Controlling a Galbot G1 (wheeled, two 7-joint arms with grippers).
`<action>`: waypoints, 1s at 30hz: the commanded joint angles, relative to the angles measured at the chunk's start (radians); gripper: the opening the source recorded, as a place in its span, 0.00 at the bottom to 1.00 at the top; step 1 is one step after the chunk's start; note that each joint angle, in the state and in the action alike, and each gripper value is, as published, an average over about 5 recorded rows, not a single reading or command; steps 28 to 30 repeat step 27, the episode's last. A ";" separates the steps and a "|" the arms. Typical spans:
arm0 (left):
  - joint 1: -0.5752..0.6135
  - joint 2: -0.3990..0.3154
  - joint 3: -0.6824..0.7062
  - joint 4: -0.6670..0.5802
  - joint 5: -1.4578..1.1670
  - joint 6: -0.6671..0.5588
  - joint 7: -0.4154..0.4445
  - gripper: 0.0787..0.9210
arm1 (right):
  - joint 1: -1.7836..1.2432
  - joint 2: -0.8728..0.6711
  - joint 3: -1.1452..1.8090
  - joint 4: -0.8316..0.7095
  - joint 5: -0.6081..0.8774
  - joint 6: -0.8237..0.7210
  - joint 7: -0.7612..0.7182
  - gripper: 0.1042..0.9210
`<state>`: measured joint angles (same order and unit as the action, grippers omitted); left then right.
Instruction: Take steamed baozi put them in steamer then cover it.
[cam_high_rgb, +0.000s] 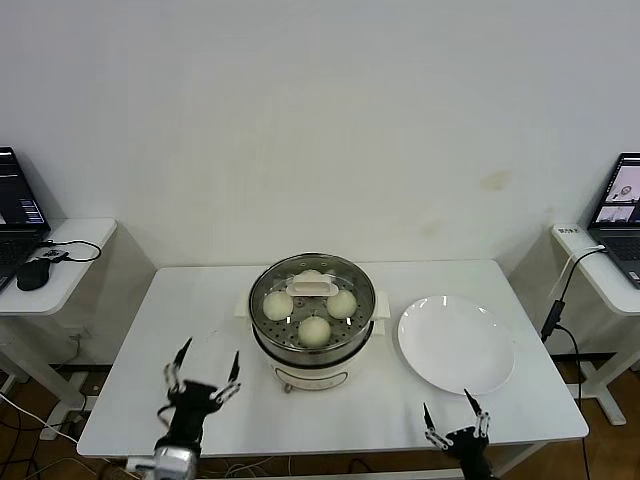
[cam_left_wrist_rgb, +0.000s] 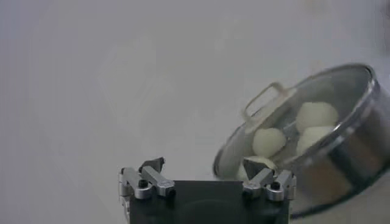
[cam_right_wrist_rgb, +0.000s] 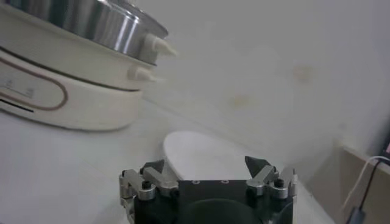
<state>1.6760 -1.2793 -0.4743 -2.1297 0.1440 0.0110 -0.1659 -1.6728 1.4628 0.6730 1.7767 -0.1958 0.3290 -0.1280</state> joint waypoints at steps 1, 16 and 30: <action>0.201 -0.104 -0.094 0.060 -0.351 -0.198 -0.110 0.88 | -0.078 -0.084 -0.055 0.113 0.248 -0.140 -0.038 0.88; 0.186 -0.115 -0.035 0.080 -0.393 -0.190 -0.074 0.88 | -0.096 -0.079 -0.071 0.172 0.262 -0.188 -0.040 0.88; 0.186 -0.111 -0.037 0.087 -0.387 -0.169 -0.067 0.88 | -0.097 -0.072 -0.082 0.173 0.235 -0.190 -0.026 0.88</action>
